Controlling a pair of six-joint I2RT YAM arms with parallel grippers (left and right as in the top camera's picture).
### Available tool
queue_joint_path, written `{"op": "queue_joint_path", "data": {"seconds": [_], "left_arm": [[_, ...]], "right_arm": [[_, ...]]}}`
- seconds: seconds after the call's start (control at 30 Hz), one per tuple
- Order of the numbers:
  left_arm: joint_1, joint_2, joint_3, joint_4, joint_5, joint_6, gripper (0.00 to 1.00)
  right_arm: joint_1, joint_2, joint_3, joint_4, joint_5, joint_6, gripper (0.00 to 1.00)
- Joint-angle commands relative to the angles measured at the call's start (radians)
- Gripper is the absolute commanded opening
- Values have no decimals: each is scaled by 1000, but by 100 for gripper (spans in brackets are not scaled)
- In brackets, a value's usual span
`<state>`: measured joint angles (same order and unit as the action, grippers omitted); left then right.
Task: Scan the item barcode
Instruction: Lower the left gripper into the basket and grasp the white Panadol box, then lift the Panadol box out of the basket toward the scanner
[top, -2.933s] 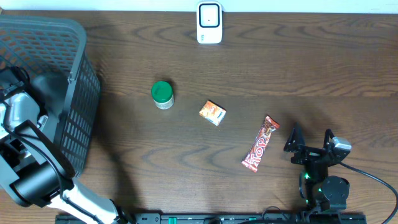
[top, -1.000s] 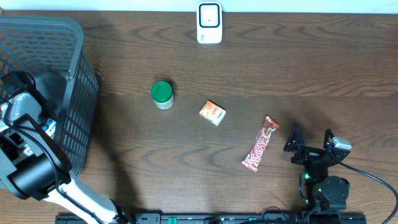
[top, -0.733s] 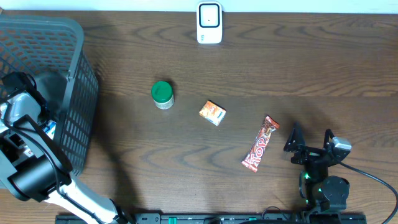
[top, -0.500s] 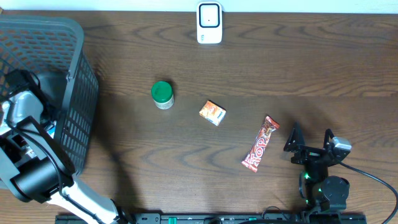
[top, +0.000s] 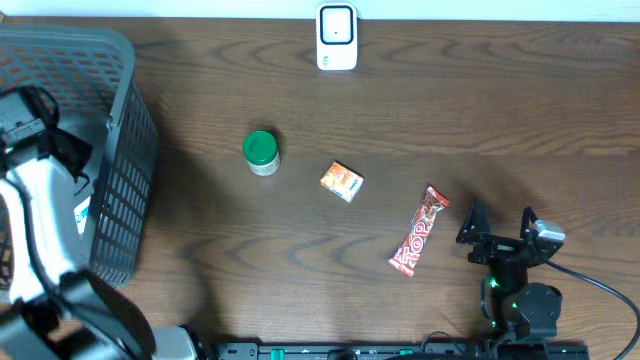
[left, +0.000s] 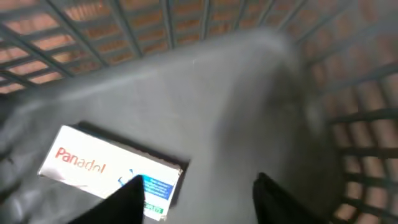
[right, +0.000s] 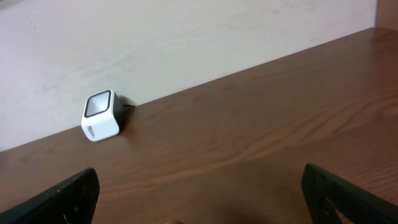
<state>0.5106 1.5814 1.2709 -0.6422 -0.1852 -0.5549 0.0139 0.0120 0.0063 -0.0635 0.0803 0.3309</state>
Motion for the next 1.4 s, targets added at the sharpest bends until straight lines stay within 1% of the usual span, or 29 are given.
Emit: {"op": "queue_joint_path", "data": {"seconds": [0.0,0.03,0.07,0.1,0.17,0.2,0.23,0.27,0.3,0.33,0.37,0.4,0.47,0.63,0.67,0.77,0.97,1.1,1.23,1.37], "left_arm": [[3,-57,1,-77,56,-143,84],[3,-60,1,-85,80,-143,84],[3,-59,1,-83,135,-142,84],[3,-59,1,-91,150,-135,84],[3,-59,1,-105,143,-111,84],[3,-59,1,-106,141,-112,78],[3,-59,1,-110,140,-114,77],[6,-59,1,-120,132,-159,77],[8,-59,1,-146,103,-264,77],[14,-59,1,-228,31,-519,77],[16,-58,0,-275,4,-646,77],[15,-57,-1,-304,-13,-723,77],[14,-50,-14,-342,-50,-819,77],[14,-32,-63,-352,-189,-893,79],[14,-29,-74,-351,-211,-915,82],[17,-4,-95,-342,-240,-989,82],[17,70,-95,-248,-246,-988,83],[19,115,-95,-221,-246,-988,83],[44,159,-95,-200,-246,-989,83],[81,167,-95,-172,-246,-988,83]], "right_arm": [[-8,-5,-1,-4,4,-10,99],[-8,-5,-1,-4,4,-10,99],[-8,-5,-1,-4,4,-10,99],[-8,-5,-1,-4,4,-10,99],[-8,-5,-1,-4,4,-10,99],[-8,-5,-1,-4,4,-10,99],[-8,-5,-1,-4,4,-10,99],[-8,-5,-1,-4,4,-10,99],[-8,-5,-1,-4,4,-10,99],[-8,-5,-1,-4,4,-10,99],[-8,-5,-1,-4,4,-10,99],[-8,-5,-1,-4,4,-10,99],[-8,-5,-1,-4,4,-10,99],[-8,-5,-1,-4,4,-10,99],[-8,-5,-1,-4,4,-10,99],[-8,-5,-1,-4,4,-10,99],[-8,-5,-1,-4,4,-10,99],[-8,-5,-1,-4,4,-10,99],[-8,-5,-1,-4,4,-10,99],[-8,-5,-1,-4,4,-10,99]]}}
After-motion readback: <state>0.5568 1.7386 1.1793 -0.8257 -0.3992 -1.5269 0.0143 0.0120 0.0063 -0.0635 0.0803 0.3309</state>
